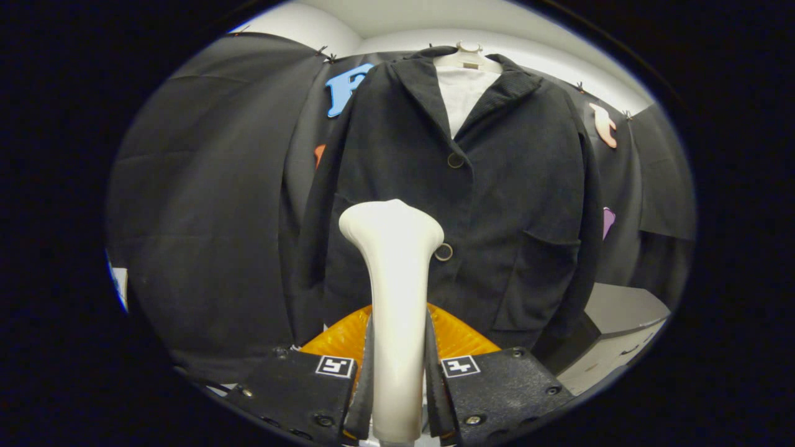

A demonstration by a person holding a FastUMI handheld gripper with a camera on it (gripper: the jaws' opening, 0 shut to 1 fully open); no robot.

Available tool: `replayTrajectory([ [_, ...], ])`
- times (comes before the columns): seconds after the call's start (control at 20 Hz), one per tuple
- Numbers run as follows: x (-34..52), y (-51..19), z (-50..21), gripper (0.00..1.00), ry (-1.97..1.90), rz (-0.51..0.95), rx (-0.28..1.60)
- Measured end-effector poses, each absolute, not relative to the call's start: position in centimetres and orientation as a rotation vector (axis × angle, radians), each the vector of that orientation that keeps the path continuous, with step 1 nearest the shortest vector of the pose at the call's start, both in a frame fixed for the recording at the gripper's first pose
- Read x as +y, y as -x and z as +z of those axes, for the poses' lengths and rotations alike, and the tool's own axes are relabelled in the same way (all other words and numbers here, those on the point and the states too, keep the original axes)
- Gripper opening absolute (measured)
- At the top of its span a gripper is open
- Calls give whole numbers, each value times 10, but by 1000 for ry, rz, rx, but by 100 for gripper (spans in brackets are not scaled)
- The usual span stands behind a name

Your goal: Iron the clothes twice with a garment steamer, once on the left side and once on the right side.

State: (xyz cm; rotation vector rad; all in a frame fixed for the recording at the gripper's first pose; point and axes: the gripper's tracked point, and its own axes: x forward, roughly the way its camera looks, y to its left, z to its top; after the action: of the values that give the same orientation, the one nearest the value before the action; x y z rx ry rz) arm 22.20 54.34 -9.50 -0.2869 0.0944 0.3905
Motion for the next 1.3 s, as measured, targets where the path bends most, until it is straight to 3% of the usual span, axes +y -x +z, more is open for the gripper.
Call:
replayTrajectory([
  [1.3,513,-224,-233,38,381,371,352],
])
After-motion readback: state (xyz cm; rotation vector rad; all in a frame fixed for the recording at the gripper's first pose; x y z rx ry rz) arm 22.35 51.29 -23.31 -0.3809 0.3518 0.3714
